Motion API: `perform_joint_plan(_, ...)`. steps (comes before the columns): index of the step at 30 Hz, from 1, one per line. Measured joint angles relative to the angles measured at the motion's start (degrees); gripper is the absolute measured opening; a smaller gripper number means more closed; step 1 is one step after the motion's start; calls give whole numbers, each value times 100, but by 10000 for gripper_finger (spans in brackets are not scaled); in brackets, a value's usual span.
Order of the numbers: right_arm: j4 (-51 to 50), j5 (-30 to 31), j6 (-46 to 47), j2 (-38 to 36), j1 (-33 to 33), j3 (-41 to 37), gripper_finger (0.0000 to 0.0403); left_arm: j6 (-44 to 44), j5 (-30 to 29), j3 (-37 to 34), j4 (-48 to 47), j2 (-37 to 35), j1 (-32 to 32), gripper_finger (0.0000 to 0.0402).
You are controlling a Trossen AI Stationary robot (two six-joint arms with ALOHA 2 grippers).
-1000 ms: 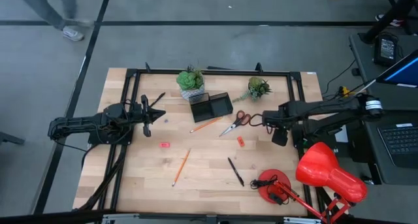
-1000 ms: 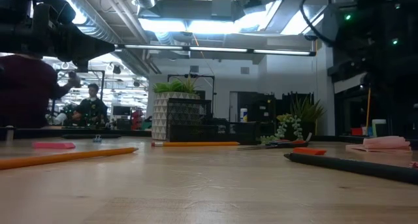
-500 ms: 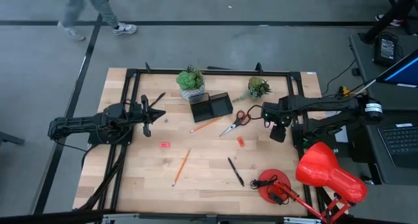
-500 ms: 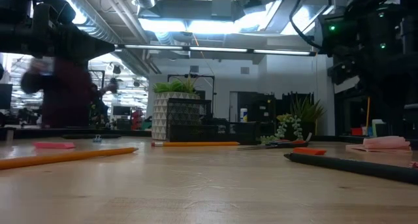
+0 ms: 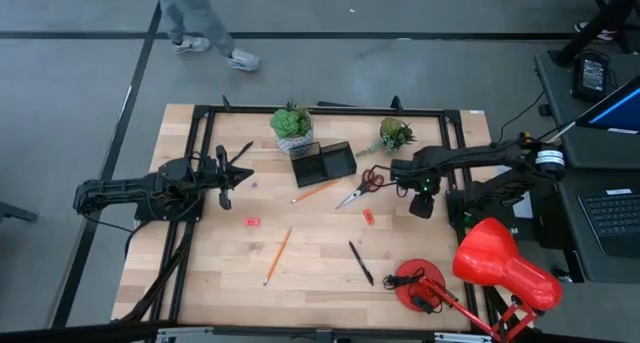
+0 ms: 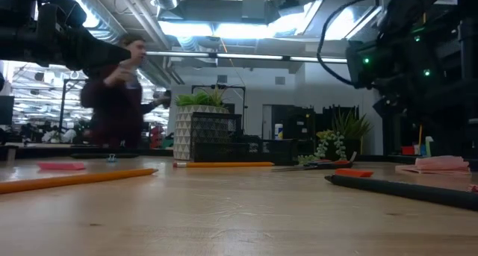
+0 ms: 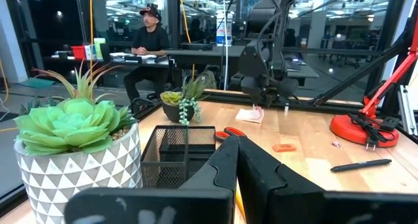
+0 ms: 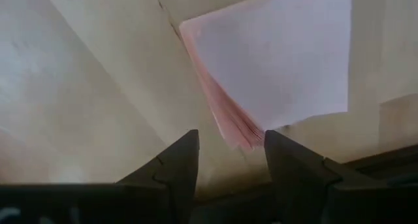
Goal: Pick and place office supplies into organizer
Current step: Put the pink sticky notes into the black desk organizer
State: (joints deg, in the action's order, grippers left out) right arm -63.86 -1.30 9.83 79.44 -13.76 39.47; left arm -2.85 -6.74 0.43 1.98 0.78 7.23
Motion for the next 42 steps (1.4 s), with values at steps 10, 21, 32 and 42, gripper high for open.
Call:
perform_joint_plan(10,47,372,-285,19,0,495,177,-92,46,0,-2,2,0,4)
perform_joint_plan(21,37,51,-453,21,4,496,177,-92,87,2,-2,2,2,4)
perform_joint_plan(32,31,11,-455,376,0,491,177,-94,109,2,-4,2,0,4)
perform_joint_plan(42,3,105,-447,956,1,489,177,-111,110,2,-7,2,0,4)
